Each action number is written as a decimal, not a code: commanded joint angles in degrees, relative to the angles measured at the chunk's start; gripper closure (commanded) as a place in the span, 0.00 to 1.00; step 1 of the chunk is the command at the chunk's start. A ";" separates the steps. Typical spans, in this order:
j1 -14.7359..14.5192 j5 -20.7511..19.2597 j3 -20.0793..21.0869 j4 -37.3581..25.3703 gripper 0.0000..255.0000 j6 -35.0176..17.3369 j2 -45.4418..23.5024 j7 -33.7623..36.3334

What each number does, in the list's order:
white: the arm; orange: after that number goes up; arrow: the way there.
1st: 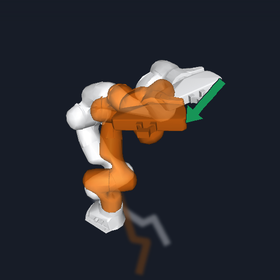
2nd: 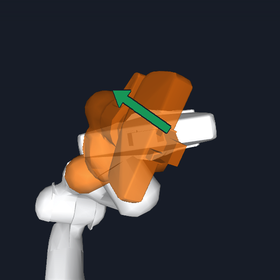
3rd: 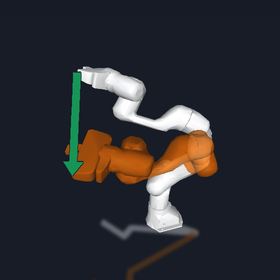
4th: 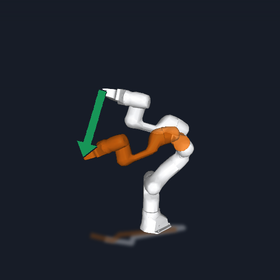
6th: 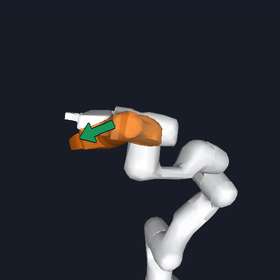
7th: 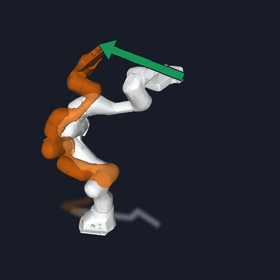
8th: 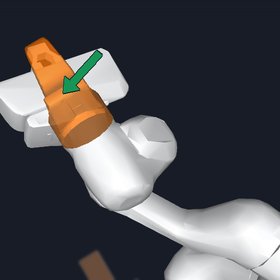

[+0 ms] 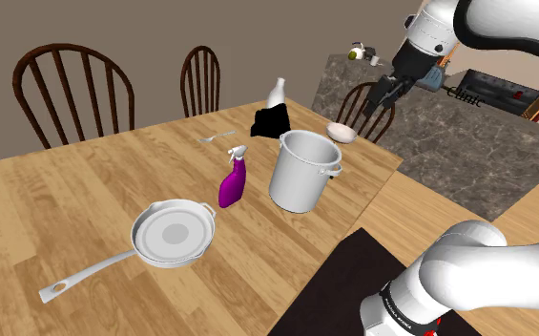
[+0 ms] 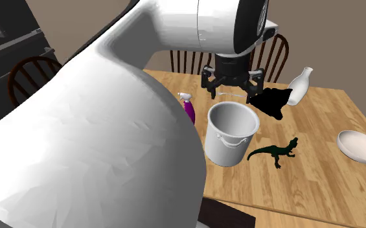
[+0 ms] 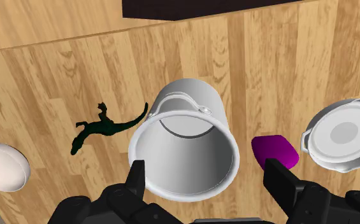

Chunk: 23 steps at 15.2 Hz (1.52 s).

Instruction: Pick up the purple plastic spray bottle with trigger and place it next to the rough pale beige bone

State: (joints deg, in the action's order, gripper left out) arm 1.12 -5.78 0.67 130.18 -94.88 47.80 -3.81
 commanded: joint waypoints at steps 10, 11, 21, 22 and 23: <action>2.09 5.25 14.14 9.36 0.00 -9.92 -1.40 23.14; 2.39 5.76 15.82 9.82 0.00 -11.09 -2.23 25.77; 9.23 6.54 34.19 7.69 0.00 -22.34 -17.31 53.39; 10.41 5.85 36.21 6.84 0.00 -23.28 -19.45 56.44; 11.70 4.95 38.30 5.87 0.00 -24.16 -21.71 59.58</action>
State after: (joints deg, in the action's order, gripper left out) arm 11.35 0.11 36.58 137.31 -117.90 28.87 52.08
